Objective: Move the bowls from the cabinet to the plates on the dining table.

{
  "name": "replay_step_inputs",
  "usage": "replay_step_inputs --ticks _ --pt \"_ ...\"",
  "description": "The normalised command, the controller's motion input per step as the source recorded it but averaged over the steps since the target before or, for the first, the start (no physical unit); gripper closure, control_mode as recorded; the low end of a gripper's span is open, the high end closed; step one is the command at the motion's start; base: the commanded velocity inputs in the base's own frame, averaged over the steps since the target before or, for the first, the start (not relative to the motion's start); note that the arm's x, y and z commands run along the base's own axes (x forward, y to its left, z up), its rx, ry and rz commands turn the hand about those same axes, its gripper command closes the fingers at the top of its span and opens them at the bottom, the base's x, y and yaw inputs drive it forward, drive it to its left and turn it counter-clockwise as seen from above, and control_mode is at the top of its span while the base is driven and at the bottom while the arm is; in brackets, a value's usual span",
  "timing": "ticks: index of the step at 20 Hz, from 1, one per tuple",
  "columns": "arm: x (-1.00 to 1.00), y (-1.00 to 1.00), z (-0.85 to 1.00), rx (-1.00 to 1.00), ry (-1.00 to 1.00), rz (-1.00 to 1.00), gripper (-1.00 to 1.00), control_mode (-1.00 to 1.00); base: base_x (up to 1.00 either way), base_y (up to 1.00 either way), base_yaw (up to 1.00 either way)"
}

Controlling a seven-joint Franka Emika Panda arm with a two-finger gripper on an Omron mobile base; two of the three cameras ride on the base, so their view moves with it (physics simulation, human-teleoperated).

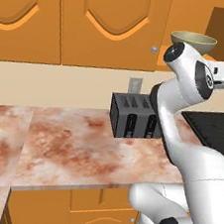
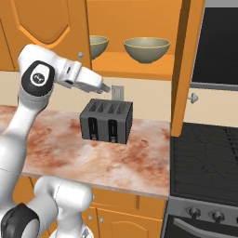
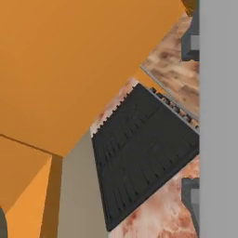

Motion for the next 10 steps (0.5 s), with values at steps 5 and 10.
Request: replay_step_inputs --ticks 5,10 --pt "0.02 0.08 0.32 0.25 -0.11 0.15 -1.0 -1.0 0.0 0.0 0.0" --pt "0.06 0.09 0.2 0.29 -0.04 0.26 -1.0 -1.0 0.0 0.0 0.0"
